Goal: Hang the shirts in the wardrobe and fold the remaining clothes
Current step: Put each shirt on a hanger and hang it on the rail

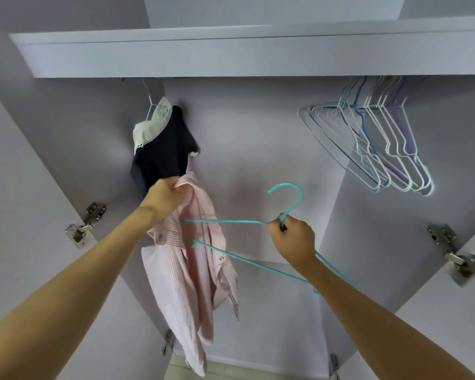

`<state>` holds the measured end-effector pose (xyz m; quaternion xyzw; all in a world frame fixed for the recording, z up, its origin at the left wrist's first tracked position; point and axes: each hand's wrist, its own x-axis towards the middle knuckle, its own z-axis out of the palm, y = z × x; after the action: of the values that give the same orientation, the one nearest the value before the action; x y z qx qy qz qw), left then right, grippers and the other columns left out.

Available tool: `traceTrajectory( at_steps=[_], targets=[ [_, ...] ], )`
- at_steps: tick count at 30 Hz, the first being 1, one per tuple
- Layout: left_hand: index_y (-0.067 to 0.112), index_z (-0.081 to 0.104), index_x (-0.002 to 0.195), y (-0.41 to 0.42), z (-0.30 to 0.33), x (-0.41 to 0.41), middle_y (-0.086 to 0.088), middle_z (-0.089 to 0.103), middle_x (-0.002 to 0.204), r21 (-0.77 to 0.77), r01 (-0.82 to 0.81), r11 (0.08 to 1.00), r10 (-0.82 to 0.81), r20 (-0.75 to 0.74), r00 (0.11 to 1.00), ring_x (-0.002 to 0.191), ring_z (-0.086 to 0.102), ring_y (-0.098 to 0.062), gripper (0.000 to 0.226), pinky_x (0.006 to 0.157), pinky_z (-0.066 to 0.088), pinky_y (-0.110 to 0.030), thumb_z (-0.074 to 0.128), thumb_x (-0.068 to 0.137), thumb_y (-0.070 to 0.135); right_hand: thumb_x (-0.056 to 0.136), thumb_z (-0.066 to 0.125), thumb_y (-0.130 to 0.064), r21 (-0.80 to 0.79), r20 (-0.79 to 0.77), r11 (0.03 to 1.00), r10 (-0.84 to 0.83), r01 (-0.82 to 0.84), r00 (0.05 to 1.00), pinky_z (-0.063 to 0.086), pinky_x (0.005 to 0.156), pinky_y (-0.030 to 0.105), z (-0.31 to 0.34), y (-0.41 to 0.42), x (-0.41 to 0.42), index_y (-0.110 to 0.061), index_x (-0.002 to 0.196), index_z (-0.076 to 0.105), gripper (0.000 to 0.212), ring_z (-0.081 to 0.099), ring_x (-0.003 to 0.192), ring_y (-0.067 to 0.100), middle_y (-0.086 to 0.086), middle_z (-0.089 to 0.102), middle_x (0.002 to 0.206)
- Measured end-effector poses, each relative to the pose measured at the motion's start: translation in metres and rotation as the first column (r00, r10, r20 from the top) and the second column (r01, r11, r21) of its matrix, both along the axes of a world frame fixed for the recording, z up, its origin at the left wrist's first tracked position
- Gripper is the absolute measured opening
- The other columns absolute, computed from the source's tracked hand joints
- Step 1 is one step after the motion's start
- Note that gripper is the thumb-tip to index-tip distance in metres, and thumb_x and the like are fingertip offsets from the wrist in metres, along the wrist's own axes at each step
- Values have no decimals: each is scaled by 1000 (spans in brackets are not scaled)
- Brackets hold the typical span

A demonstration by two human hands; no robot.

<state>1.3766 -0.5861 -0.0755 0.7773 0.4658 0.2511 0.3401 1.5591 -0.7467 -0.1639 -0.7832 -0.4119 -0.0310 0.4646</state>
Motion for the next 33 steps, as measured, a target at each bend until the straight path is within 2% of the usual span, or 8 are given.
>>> traceTrajectory(
  at_steps=[5, 10, 16, 19, 22, 25, 29, 33],
  targets=[
    [10, 53, 67, -26, 3, 15, -7, 51, 73, 173, 162, 972, -134, -163, 977, 73, 50, -27, 33, 72, 43, -35, 45, 95, 25, 74, 44, -25, 45, -10, 997, 71, -70, 997, 27, 55, 32, 2, 19, -21, -8, 56, 35, 26, 30, 53, 29, 19, 37, 51],
    [36, 36, 140, -31, -26, 1, 2, 36, 134, 216, 369, 904, -162, -628, 762, 129, 26, -20, 42, 109, 17, -40, 38, 97, 31, 73, 46, -20, 193, -48, 980, 59, -49, 997, 26, 53, 33, 12, 22, -31, -8, 55, 30, 27, 23, 54, 29, 13, 27, 51],
    [22, 41, 130, -28, -36, -17, -2, 62, 119, 191, 497, 846, -328, -550, 768, 107, 56, -24, 35, 92, 42, -35, 42, 97, 35, 86, 57, -6, 100, -175, 972, 226, -211, 958, 31, 54, 35, 11, 14, -34, -1, 54, 38, 37, 30, 54, 24, 16, 34, 51],
    [14, 45, 120, -23, -39, -29, -8, 62, 105, 286, 482, 828, -297, -504, 811, 93, 58, -28, 29, 82, 45, -34, 42, 97, 32, 96, 43, -16, 122, -643, 802, 513, -585, 568, 44, 52, 24, 25, 10, -18, -6, 69, 65, 36, 49, 53, 12, 1, 55, 54],
    [11, 43, 108, -23, -40, -38, -1, 55, 87, 332, 488, 807, -324, -441, 837, 80, 54, -25, 25, 73, 45, -32, 44, 96, 33, 96, 25, -23, 267, -886, 650, 456, -711, 84, 56, 70, 31, 32, 9, -3, -8, 81, 73, 53, 65, 72, 17, 8, 69, 73],
    [8, 45, 103, -31, -39, -43, -2, 54, 85, 462, 513, 724, -315, -439, 841, 79, 51, -26, 24, 73, 37, -25, 44, 96, 31, 93, 44, -8, 86, -851, 667, 435, -740, 293, 53, 75, 30, 30, 21, -10, -10, 91, 65, 21, 66, 72, 13, 2, 70, 74],
    [0, 56, 92, -44, -30, -47, -12, 63, 82, 637, 526, 563, -261, -468, 845, 68, 59, -29, 23, 69, 31, -17, 52, 88, 22, 87, 63, -21, -326, -506, 451, 659, -831, 557, 44, 67, 25, 34, 35, -43, -10, 93, 56, 14, 51, 73, 11, 4, 55, 80],
    [2, 51, 88, -52, -21, -46, -12, 59, 68, 770, 488, 411, -290, -397, 871, 57, 53, -24, 16, 65, 33, -23, 44, 78, 14, 87, 46, -23, -438, -16, 621, 718, -650, 696, 34, 54, 27, 42, 47, -74, -18, 73, 45, 16, 46, 57, 14, -3, 47, 64]
  ],
)
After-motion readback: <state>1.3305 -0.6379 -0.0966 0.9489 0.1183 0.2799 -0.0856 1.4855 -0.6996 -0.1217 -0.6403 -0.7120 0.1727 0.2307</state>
